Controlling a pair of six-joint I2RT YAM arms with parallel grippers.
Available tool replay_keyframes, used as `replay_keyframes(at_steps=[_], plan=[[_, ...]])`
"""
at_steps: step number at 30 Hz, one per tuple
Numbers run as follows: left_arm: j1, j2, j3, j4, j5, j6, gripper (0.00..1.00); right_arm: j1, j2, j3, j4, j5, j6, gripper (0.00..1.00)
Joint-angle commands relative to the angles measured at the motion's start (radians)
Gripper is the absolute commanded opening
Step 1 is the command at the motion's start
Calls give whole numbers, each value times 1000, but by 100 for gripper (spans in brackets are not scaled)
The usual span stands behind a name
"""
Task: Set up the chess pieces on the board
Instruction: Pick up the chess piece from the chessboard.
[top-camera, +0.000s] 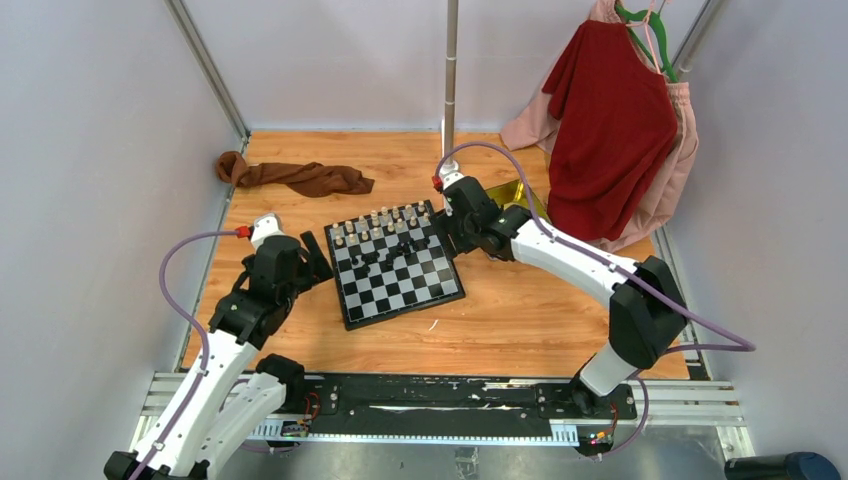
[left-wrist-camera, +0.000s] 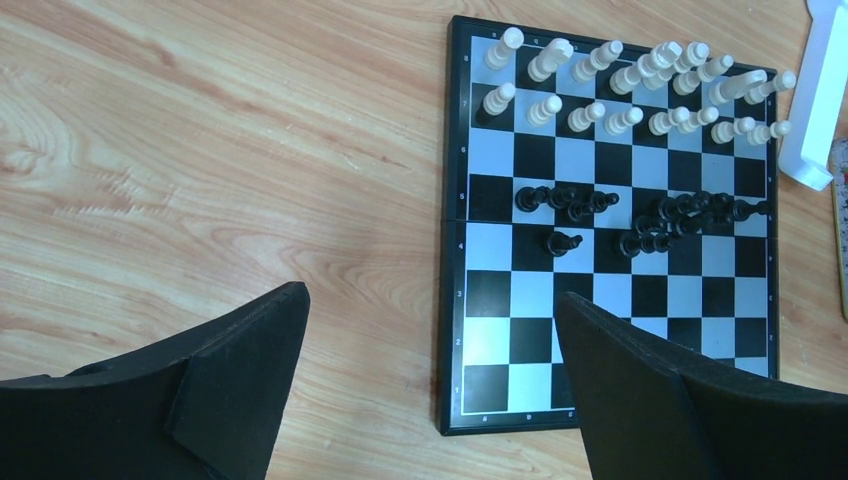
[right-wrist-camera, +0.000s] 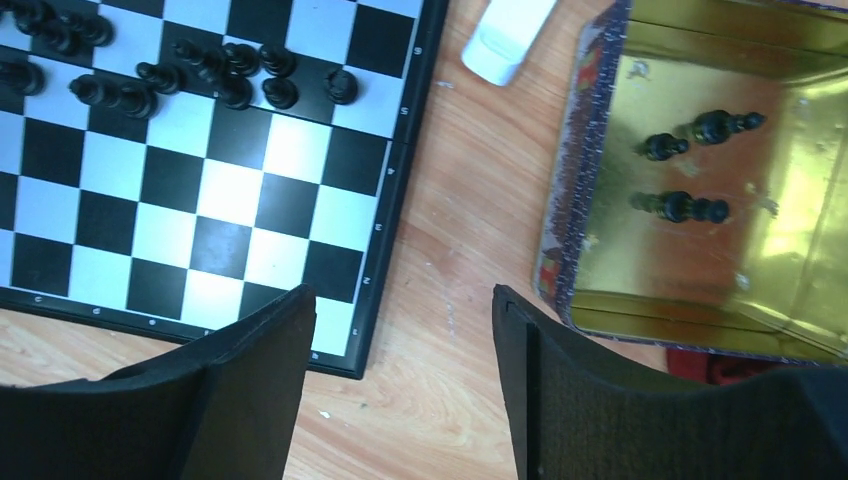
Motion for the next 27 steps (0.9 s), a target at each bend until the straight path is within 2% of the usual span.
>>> replay_keyframes(at_steps=[1,7,16,20,27], plan=[[-8,-14,3,-21,-5,1,100,14,39,26,46,-108,12,71],[-8,-14,-6,-22,3,-4,100,15,116,64,72,-169,13,76],[-8,-50,-23,-28,3,-12,100,13,224,136,93,-195,-3,73],[-8,-72,-28,-33,6,-13,100,14,269,181,94,-181,-12,69],[-8,-96,-30,-33,19,-14,100,-1,328,235,89,-169,-13,54]])
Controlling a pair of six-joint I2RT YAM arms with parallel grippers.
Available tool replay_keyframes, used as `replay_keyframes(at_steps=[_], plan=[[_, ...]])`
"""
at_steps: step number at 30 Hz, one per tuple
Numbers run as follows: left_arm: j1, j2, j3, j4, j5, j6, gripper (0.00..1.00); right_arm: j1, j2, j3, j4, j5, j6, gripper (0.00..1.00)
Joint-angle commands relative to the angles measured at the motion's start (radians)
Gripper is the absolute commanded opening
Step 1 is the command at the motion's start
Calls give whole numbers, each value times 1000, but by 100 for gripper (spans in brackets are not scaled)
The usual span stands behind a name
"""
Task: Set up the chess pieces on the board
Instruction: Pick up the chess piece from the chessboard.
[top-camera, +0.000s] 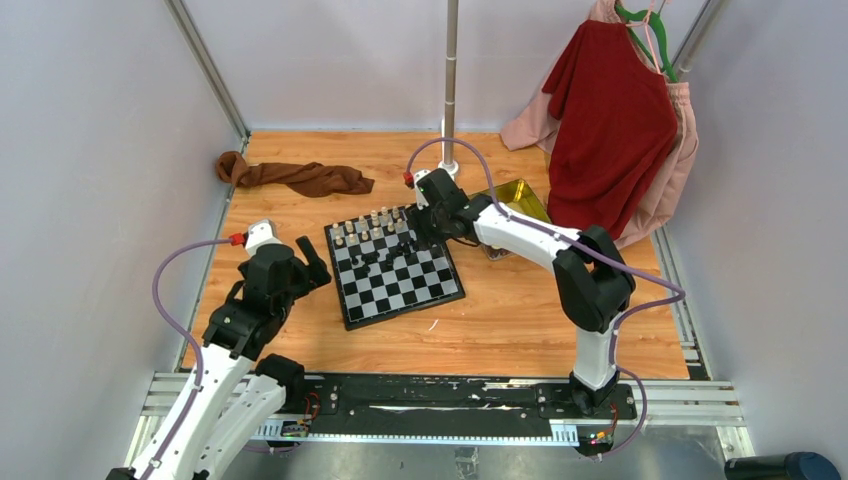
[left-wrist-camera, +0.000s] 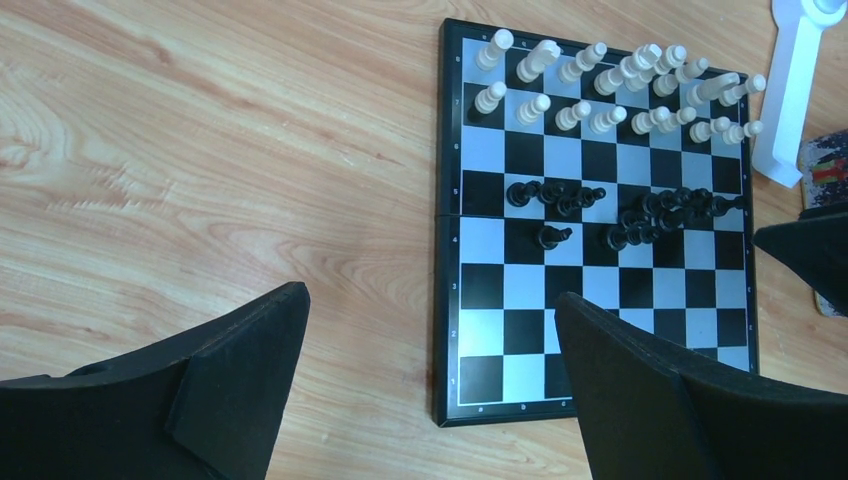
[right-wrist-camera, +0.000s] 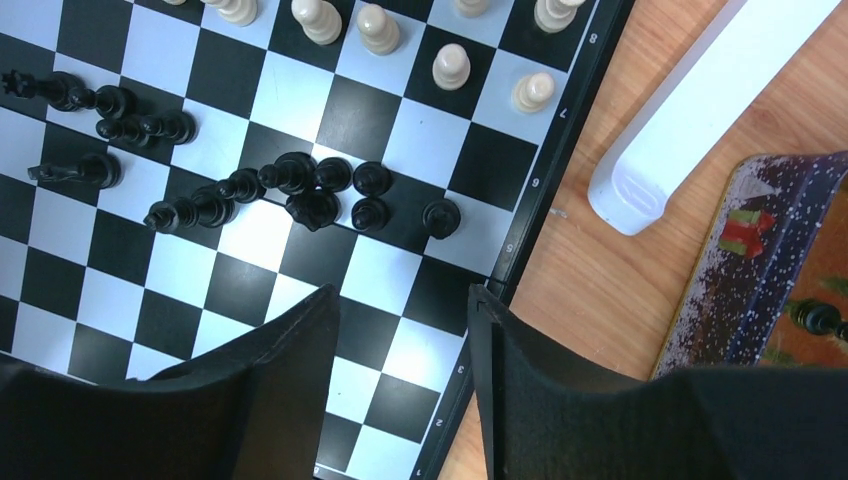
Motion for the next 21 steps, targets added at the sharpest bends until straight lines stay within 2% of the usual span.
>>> replay_keyframes(at_steps=[1,21], plan=[[-8,-23,-12,-11,7,-6,100,-4,35,47,-11,8,-5,53],[-8,-43,-27,1,26,-7,100,-50,135,108,-13,-13,0,42]])
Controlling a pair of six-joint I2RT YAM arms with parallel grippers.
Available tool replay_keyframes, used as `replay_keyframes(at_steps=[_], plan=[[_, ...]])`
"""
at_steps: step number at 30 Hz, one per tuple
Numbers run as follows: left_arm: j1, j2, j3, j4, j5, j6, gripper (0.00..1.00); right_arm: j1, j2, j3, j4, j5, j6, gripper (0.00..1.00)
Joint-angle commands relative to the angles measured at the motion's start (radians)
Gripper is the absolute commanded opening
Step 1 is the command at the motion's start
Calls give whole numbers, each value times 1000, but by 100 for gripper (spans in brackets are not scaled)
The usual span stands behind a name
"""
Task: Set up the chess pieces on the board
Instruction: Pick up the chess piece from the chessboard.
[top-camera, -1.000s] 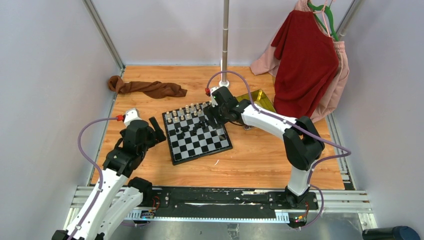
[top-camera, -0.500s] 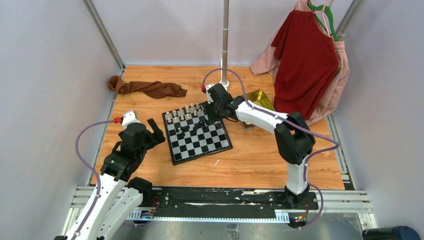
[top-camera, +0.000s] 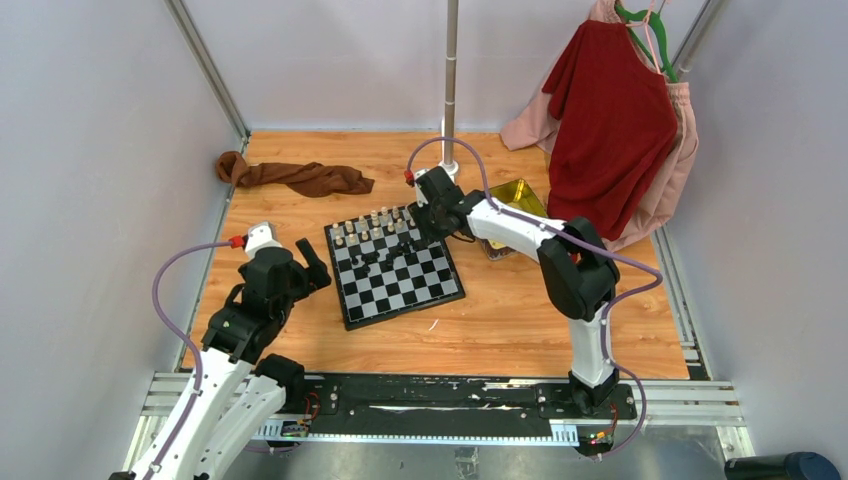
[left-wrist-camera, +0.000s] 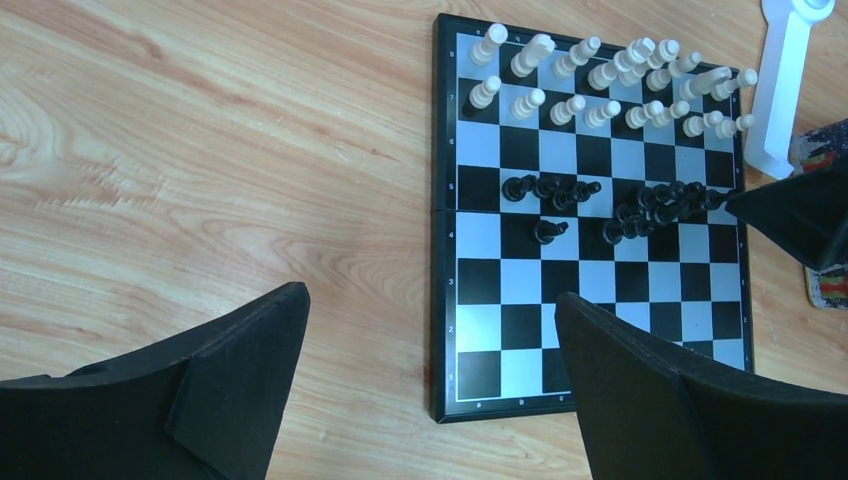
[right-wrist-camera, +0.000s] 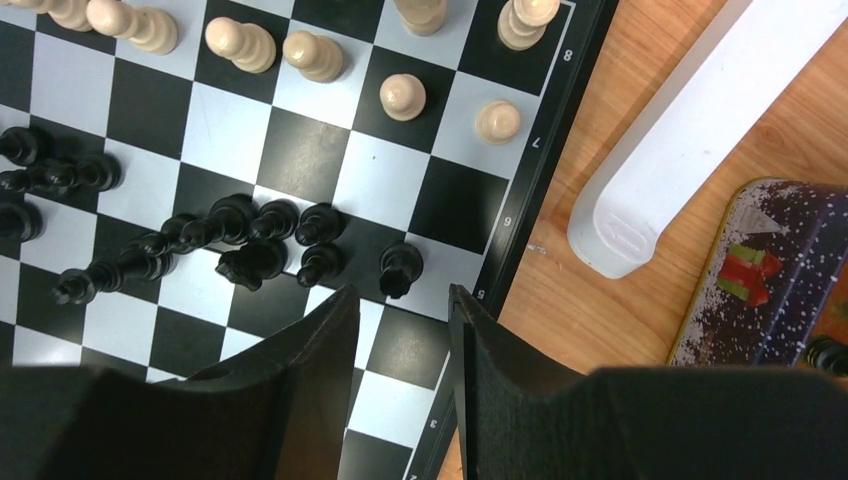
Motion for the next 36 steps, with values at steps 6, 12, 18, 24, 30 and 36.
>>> replay_keyframes(at_steps=[6,12,18,24,30,36], plan=[[-7,-11,-19,8,14,-7,100,-22,52,61,-17,-25,-1,42],[-8,-1,-31,18,16,-9,100,-24,83,87,-26,-35,-7,41],[-8,7,-36,25,16,-7,100,-29,109,114,-44,-46,-8,38],[-8,12,-36,25,19,-6,100,-32,114,111,-55,-44,-2,37],[-8,10,-37,29,19,-8,100,-30,103,95,-60,-43,-2,27],[-8,14,-41,32,22,-9,100,-31,100,97,-70,-37,-10,2]])
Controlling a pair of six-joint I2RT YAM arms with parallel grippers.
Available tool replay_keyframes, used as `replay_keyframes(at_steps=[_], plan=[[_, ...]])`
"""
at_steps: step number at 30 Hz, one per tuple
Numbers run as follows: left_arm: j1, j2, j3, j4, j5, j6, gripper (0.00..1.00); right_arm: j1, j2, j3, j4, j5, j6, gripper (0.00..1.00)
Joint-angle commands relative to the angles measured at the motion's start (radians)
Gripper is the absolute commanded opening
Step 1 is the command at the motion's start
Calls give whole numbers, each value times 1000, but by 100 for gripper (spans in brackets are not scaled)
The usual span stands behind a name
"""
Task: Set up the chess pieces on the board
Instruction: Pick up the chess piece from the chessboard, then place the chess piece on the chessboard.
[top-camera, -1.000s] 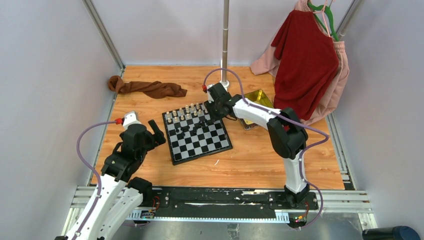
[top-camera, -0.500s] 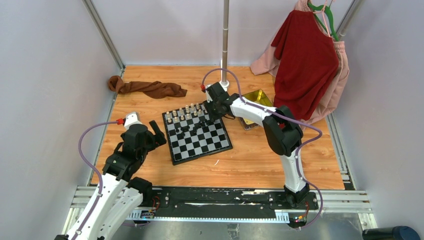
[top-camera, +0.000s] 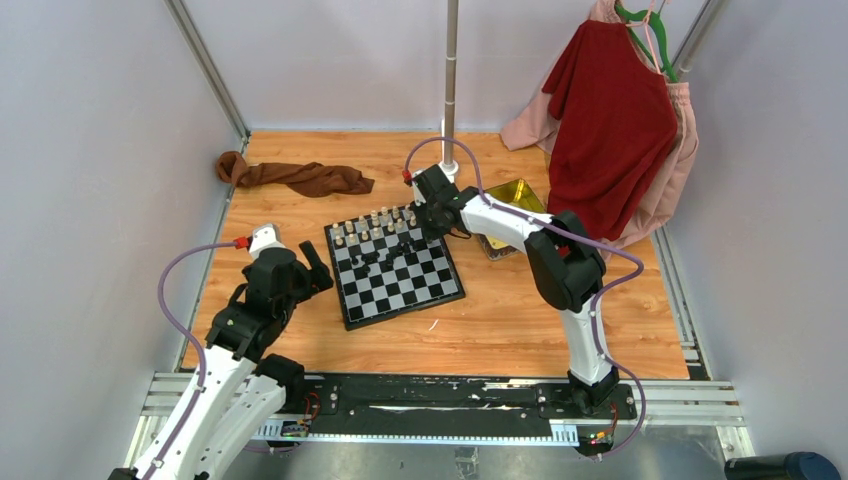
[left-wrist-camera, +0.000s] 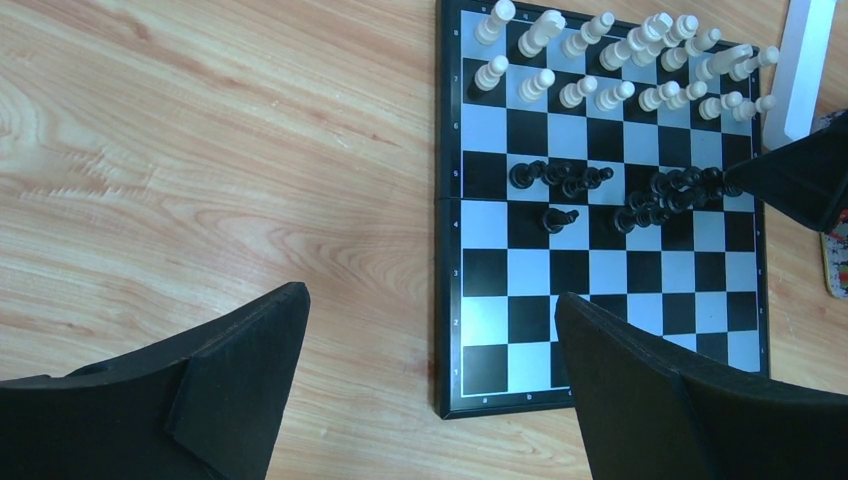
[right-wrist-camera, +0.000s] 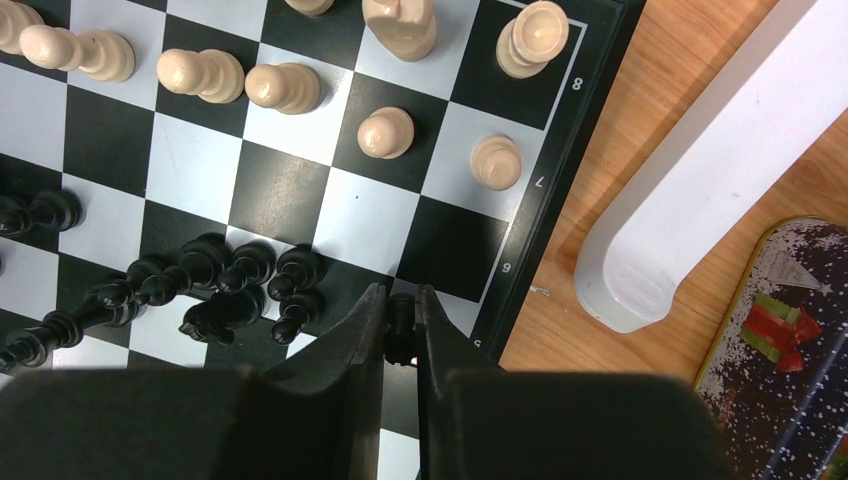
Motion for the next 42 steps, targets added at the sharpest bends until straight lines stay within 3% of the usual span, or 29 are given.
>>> replay_keyframes(at_steps=[1,13,30,42], plan=[[-8,3,-15,23,6,-9,100,-12,-8,11,-47,1,-11,0],[-8,-2,-26,33,3,-12,100,-12,-106,-7,-45,31,-20,0],[-8,-43,-32,36,-5,-9,100,83,-453,-426,-7,122,40,0],[-8,-53,-33,38,7,-7,100,177,-509,-539,15,162,83,0]])
